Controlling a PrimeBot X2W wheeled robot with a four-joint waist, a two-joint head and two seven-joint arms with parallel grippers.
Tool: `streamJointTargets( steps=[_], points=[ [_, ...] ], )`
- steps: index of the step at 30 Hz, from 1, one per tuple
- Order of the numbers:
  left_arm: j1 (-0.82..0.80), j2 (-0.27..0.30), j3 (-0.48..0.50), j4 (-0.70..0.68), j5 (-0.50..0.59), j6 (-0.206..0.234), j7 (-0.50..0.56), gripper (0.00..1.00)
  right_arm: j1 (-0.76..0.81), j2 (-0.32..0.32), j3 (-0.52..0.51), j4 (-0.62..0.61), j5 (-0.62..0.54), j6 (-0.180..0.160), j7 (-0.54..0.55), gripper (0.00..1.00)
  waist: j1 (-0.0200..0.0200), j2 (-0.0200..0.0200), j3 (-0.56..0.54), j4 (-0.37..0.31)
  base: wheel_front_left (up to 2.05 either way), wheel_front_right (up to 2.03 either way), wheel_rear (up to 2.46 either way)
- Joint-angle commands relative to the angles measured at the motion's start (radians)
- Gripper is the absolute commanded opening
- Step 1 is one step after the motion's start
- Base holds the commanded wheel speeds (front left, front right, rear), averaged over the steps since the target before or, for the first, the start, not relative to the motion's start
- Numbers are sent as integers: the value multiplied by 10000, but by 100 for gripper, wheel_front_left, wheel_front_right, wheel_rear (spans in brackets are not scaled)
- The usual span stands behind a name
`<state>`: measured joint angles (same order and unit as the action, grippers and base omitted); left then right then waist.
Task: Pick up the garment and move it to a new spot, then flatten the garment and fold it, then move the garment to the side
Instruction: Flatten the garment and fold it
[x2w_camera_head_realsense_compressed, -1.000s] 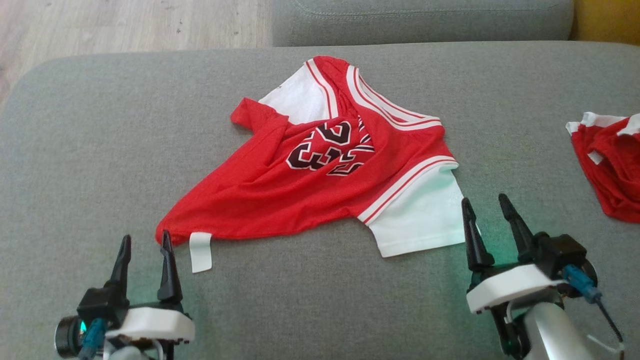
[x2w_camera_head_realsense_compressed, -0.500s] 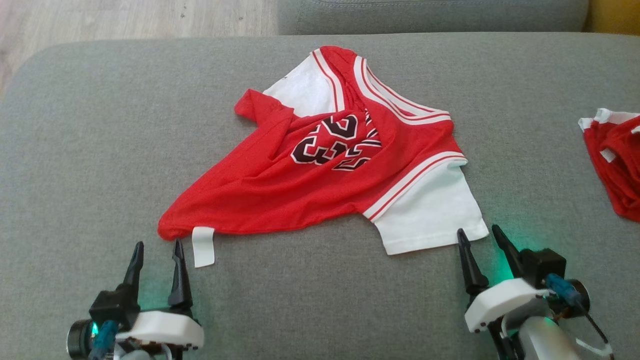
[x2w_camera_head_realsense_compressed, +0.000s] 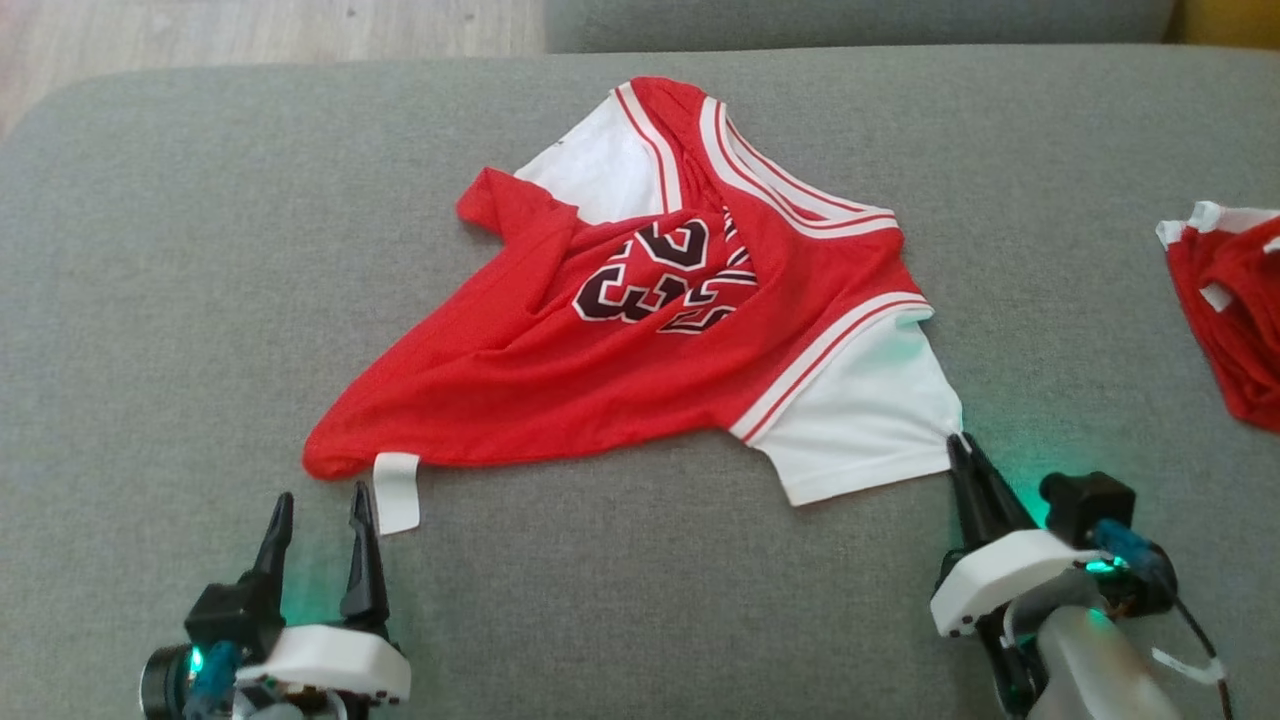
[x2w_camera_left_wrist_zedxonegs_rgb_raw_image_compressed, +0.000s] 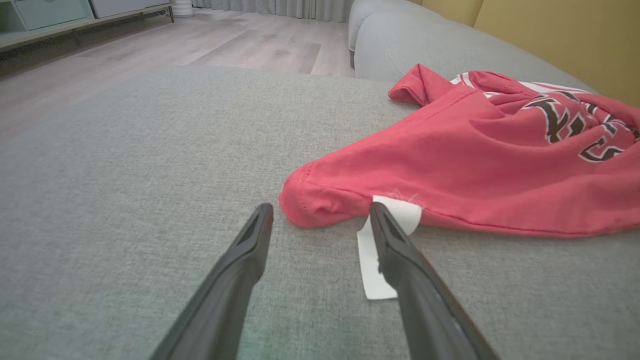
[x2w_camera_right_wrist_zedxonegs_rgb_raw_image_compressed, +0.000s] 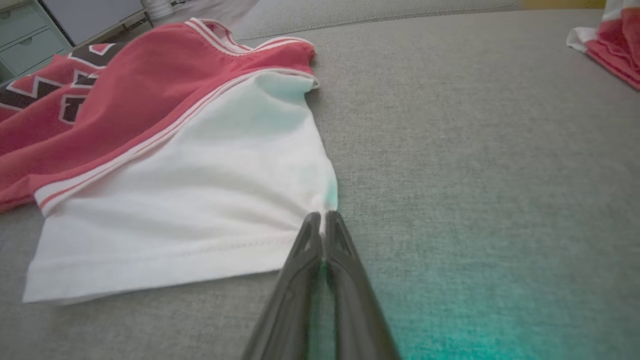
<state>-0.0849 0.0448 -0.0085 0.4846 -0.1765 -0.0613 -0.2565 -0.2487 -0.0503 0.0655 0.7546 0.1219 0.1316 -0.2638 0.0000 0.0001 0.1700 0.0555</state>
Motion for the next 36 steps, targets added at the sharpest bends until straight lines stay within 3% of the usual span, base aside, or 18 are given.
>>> streamJointTargets(
  steps=[1,14,31,32,33,34,36],
  points=[
    [-428,55,284,-165,-78,34,-53,100,-16,1,-97,-166,-83,-9,20,0,0,-1,60,-70,0,0,0],
    [-555,55,84,533,-403,-303,-53,100,399,-126,-1845,-1046,-683,-9,20,0,0,-1,116,-457,0,0,0],
    [-942,55,-1037,2086,-1401,-666,-53,100,318,-41,-1855,-1418,-604,-9,20,0,0,-1,200,-630,0,0,0],
    [-1006,55,-1125,2254,-1475,-673,-53,46,306,-37,-1823,-1544,-519,-9,20,0,0,-1,202,-630,0,0,0],
    [-1074,55,-1204,2362,-1516,-679,-53,5,302,-33,-1797,-1665,-390,-9,20,0,0,-1,204,-630,0,0,0],
    [-1126,55,-1270,2430,-1547,-684,-53,0,299,-29,-1793,-1799,-215,-9,20,0,0,-1,205,-629,0,0,0],
    [-1191,55,-1532,2475,-1676,-688,-53,0,292,-23,-1731,-2091,16,-9,20,0,0,-1,190,-619,0,0,0]
  ],
)
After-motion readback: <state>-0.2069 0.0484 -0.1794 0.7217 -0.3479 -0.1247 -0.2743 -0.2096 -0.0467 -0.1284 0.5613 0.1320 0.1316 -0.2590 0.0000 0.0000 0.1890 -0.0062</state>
